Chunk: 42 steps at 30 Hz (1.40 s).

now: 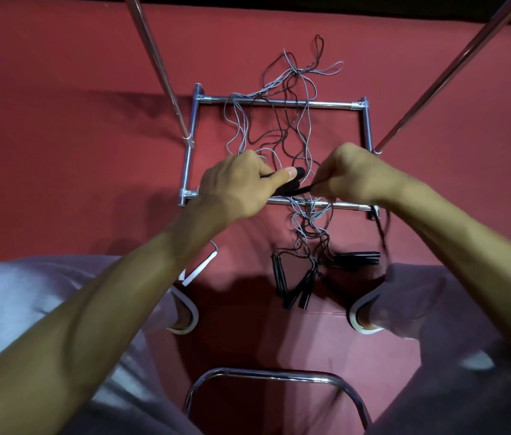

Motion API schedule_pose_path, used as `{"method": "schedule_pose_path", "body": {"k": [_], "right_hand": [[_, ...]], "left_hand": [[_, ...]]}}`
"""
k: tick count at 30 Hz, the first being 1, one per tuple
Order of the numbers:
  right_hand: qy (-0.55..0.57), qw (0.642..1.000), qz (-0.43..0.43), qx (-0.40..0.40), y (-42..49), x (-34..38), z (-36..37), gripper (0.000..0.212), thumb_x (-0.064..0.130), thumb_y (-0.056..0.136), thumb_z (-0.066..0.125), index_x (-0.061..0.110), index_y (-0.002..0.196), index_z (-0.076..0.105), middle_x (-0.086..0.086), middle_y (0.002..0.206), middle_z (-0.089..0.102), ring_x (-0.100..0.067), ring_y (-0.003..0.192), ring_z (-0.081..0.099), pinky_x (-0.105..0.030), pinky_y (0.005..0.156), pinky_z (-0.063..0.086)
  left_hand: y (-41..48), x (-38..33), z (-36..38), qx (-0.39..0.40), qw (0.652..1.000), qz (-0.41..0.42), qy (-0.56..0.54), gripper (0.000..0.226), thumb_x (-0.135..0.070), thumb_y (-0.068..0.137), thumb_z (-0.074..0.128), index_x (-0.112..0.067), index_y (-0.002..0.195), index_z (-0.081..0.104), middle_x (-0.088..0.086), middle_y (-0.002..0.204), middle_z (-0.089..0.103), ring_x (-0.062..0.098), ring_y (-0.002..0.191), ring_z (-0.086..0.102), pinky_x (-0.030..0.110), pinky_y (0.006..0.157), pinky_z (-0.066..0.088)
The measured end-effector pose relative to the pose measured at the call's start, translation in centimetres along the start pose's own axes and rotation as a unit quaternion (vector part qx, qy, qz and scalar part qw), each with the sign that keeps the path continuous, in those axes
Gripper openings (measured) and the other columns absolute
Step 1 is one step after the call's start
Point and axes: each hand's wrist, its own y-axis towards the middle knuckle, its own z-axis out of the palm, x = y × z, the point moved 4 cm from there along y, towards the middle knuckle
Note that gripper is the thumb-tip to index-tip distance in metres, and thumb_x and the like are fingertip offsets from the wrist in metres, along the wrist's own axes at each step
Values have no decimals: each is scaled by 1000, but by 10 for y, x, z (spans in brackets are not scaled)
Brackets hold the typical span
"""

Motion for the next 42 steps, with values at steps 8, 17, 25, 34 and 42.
{"method": "schedule_pose_path", "body": {"k": [8, 17, 25, 34, 42], "right_hand": [[-138, 989, 20, 43, -5, 3, 12, 14, 24, 90, 65, 16, 84, 74, -8, 77, 68, -29, 69, 63, -33, 55, 45], [-125, 959, -250, 41, -17, 25, 20, 19, 12, 80, 81, 26, 93, 80, 5, 72, 73, -6, 65, 65, -29, 67, 51], [-58, 966, -247, 42, -25, 22, -2, 5, 27, 88, 80, 22, 89, 82, 7, 68, 72, -5, 61, 63, -15, 60, 45], [81, 962, -256, 50, -28, 23, -9, 20, 22, 86, 81, 9, 81, 68, -6, 60, 67, -27, 55, 59, -24, 55, 45], [320, 905, -227, 164, -16, 7, -13, 20, 34, 80, 85, 18, 77, 74, 3, 57, 55, -6, 50, 43, -15, 49, 38]], "left_hand": [[5, 1, 7, 91, 995, -30, 22, 70, -81, 84, 52, -15, 60, 44, -1, 56, 46, 27, 59, 51, 33, 59, 36], [4, 18, 7, 265, 954, -113, -80, 55, -63, 88, 65, -13, 66, 57, -2, 37, 43, 15, 31, 39, 20, 43, 31], [-9, 11, -7, 337, 930, -98, -110, 46, -61, 92, 65, -19, 73, 57, -10, 35, 52, 4, 24, 44, 14, 28, 32], [-20, 1, -14, 396, 901, -103, -141, 53, -66, 95, 53, -20, 69, 59, -2, 42, 52, 10, 26, 41, 13, 32, 29], [-36, -21, -18, 506, 808, -41, -300, 53, -61, 98, 37, -13, 82, 55, 4, 48, 42, 8, 29, 26, 10, 37, 16]]}}
